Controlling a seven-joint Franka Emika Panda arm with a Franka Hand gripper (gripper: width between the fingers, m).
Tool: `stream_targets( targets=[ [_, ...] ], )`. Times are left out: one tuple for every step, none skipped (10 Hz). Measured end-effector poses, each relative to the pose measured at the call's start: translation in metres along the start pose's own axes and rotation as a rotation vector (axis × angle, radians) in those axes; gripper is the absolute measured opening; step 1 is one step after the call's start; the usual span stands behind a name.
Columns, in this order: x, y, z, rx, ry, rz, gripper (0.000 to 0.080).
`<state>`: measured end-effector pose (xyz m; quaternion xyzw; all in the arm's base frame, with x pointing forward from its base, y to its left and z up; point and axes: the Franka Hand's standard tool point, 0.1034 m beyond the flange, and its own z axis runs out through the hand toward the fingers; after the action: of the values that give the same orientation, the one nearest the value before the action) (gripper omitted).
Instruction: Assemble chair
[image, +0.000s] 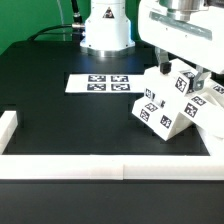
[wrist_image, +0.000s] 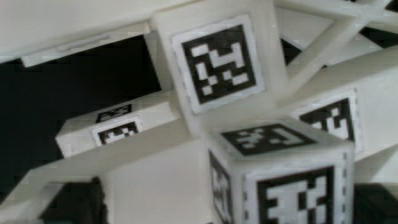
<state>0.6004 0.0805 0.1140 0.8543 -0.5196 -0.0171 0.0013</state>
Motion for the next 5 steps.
stream_targets(
  targets=[
    [0.0, 0.0, 0.0, 0.0, 0.0, 0.0, 0.0649],
    [0.0, 0.0, 0.0, 0.0, 0.0, -0.001, 0.0649],
    [-0.0001, 0.0, 0.0, 0.0, 0.0, -0.001, 0.0649],
    [-0.0001, 0.0, 0.0, 0.0, 0.0, -0.003, 0.0649],
    [-0.0001, 0.0, 0.0001, 0.0, 0.0, -0.003, 0.0649]
  ],
)
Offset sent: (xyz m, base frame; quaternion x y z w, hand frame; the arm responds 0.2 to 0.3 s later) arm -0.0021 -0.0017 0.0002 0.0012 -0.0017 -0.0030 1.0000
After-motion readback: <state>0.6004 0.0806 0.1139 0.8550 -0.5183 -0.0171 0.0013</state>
